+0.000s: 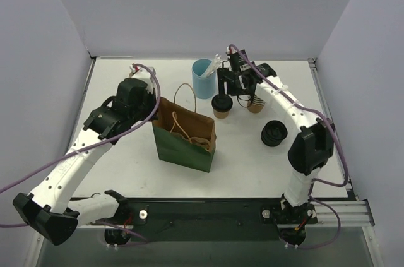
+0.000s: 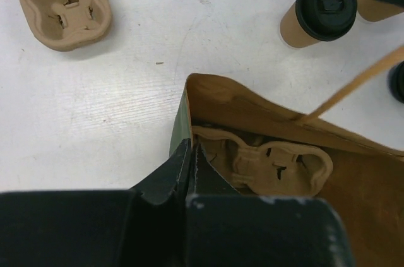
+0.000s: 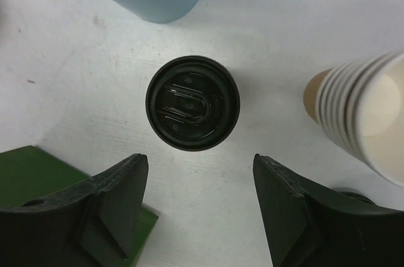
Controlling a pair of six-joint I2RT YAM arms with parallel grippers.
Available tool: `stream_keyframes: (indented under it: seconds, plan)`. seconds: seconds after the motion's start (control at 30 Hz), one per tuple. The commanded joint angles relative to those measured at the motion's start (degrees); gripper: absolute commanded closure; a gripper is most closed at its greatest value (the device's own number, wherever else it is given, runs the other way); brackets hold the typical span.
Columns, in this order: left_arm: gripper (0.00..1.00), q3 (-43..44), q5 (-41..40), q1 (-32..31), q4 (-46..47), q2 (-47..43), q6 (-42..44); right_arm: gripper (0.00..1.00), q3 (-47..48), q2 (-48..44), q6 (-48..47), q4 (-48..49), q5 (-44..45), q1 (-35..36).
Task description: Pack the takeout coffee
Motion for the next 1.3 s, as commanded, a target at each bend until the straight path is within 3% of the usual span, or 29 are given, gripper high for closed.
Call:
stream_keyframes:
  seconds: [0.0, 0.33, 1.27]
  plan:
    - [1.00, -1.0, 3.2, 0.1, 0.1, -3.4, -3.4, 0.31, 2.8, 4.5, -5.8, 0.4, -7.4, -0.6]
    - [1.00, -3.6, 3.4, 0.4, -2.9, -11.5, -2.0, 0.27, 7.4, 11.9, -8.0, 0.3, -9.3, -1.0]
    - [1.00, -7.0, 7.0, 0.4, -3.2, -15.2, -3.6, 0.28, 8.7, 16.7, -9.2, -1.2, -5.6, -0.3]
